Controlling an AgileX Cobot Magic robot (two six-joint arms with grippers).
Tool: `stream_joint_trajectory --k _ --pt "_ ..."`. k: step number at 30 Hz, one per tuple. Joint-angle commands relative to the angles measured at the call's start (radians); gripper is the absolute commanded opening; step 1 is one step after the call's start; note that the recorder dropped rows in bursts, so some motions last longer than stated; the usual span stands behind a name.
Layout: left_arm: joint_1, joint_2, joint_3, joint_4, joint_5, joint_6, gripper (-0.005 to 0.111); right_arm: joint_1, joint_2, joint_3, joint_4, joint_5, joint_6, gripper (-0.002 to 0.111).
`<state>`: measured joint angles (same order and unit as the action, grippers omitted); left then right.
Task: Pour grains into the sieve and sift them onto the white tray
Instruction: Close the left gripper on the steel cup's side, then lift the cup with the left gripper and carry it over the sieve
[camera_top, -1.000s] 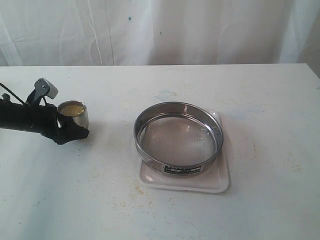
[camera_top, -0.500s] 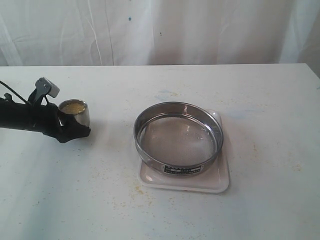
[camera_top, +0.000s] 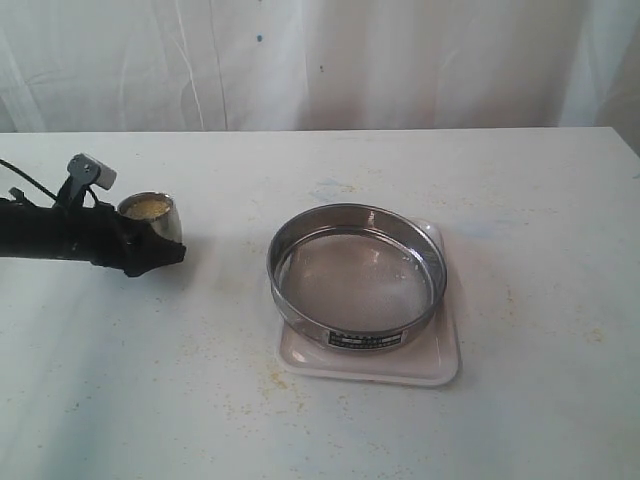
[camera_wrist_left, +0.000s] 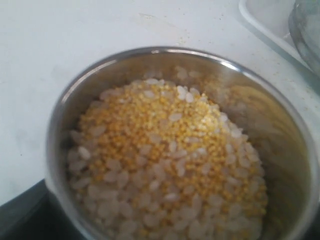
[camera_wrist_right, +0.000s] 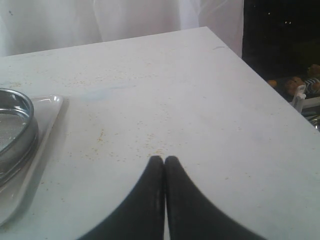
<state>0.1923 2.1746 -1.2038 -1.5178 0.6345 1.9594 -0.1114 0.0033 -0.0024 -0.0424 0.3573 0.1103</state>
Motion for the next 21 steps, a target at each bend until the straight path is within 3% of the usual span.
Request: stream_joint_trajectory --k 1,8,21 --pt "-0.005 0.045 -0.008 0.036 -0.073 0.152 0.0 0.002 -0.003 0.002 -0.007 -0.006 -0.001 0.0" --pt "-0.005 0.045 -0.083 -0.042 0.041 0.152 0.0 0.002 -0.003 0.002 -0.007 -0.006 -0.001 0.0" --pt "-0.005 0.045 -0.172 -0.053 0.124 0.152 0.0 0.002 -0.003 0.002 -0.007 -0.006 -0.001 0.0"
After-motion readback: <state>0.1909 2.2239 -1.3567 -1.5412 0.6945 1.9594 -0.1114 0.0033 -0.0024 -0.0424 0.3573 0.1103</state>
